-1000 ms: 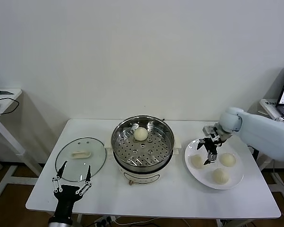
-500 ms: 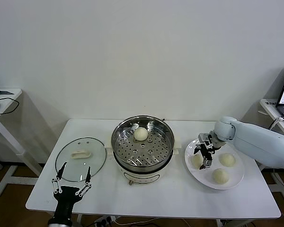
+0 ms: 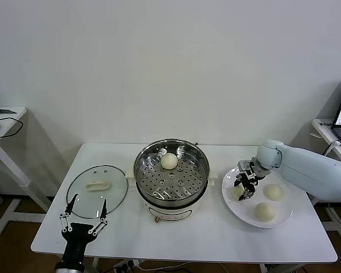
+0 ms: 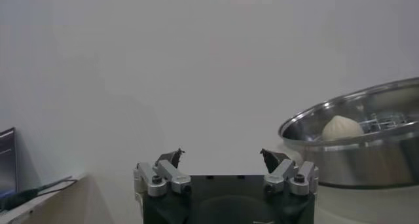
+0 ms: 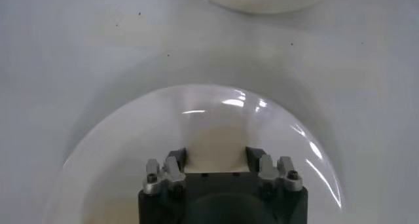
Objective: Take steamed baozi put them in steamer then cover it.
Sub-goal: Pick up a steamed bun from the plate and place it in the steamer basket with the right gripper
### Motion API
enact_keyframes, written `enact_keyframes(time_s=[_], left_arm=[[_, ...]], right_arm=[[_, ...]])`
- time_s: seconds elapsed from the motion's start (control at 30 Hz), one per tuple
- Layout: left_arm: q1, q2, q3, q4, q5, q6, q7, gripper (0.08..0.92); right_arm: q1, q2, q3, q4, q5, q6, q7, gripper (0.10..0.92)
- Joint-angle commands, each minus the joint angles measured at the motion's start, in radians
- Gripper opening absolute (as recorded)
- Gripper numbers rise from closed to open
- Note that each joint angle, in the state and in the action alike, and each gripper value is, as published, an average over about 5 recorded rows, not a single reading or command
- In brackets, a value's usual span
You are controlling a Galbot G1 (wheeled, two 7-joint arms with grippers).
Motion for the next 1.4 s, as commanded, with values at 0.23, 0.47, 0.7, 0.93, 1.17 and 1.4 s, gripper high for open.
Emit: enact_keyframes(time_s=[0.23,0.47,0.7,0.93,1.17,1.4], left_arm=[[-0.004,0.012,0.004,-0.037,-0.012,0.008,-0.001,0.823],[-0.008,0.019,0.011,-0.049,-0.016,0.013,-0.002,0.823],[-0.009,0.019,0.014,-0.053,-0.016,0.010,-0.003,0.823],[-0.012,0.006,0.012,-0.059,-0.017,0.007,-0.006,0.823],[-0.016,0.002,0.006,-0.057,-0.020,0.001,-0.008,0.823],[-0.018,-0.001,0.004,-0.058,-0.022,0.000,-0.009,0.823]], right_arm=[[0.473,0.086,-0.105,0.062,0.105,0.056,-0.268,0.598],[0.630,0.224,-0.157,0.198,0.292,-0.014,-0.306,0.602],[0.624,0.429,-0.237,0.224,0.448,-0.132,-0.194,0.598],[0.509,0.584,-0.273,0.156,0.467,-0.204,-0.069,0.598],[0.436,0.658,-0.301,0.105,0.467,-0.237,0.000,0.594],[0.368,0.691,-0.310,0.070,0.460,-0.260,0.061,0.589]])
